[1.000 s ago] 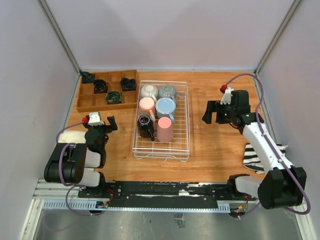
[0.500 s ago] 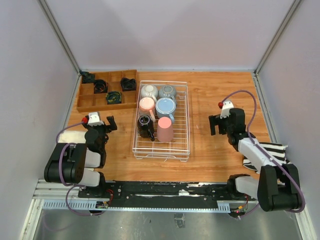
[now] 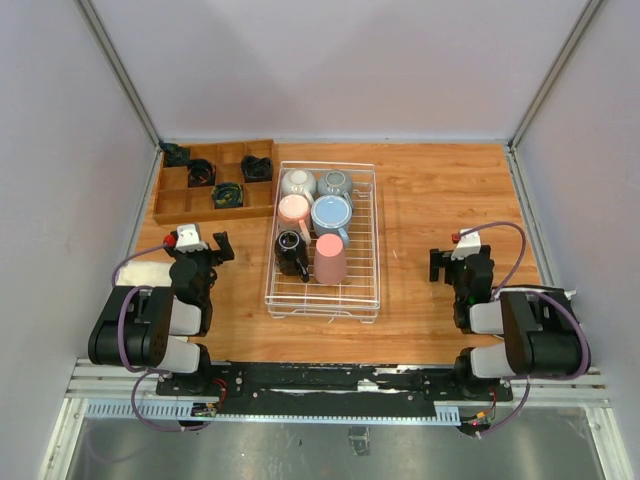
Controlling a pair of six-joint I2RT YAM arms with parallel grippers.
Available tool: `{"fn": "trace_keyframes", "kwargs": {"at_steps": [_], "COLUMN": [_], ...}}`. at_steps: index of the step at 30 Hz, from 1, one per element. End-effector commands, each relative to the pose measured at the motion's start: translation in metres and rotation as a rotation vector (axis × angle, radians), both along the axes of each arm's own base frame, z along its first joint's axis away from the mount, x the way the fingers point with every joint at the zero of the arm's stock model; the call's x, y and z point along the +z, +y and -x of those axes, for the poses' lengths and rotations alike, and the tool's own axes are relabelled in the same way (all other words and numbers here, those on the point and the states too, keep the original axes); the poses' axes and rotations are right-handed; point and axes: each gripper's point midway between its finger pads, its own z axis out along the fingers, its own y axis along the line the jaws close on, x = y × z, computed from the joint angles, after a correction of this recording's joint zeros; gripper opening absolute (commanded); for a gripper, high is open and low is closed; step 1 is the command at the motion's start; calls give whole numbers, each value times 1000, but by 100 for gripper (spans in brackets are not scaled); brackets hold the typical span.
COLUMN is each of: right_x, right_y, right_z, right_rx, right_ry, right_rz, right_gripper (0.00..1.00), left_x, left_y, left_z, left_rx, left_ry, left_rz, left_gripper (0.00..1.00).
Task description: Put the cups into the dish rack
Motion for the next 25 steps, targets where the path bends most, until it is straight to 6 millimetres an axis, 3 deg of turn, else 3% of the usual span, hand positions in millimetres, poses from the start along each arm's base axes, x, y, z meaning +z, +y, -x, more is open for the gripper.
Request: {"fn": "trace_keyframes", "kwargs": {"at_steps": [1,3,6,25], "right_x": [32,28,33,30], "right_y": [-15,-11,-12,-8], "right_z": [-27,-36,-36,-35], "right_rx": [-80,-70,-74,-51], "right_ry": [-134,-46,-115,-67], "right_rz": [-9,4,17,12], "right_gripper": [99,99,99,99], "left_x": [12,12,11,11], "left_y": [4,3,2,2], "left_z": [-4,-5,-6,-6], "left_rx": [17,10,3,4], "left_ry": [-43,-40,-37,-37], "left_rz": [-4,-6,-9,-9], "left_gripper": [100,100,100,100]}}
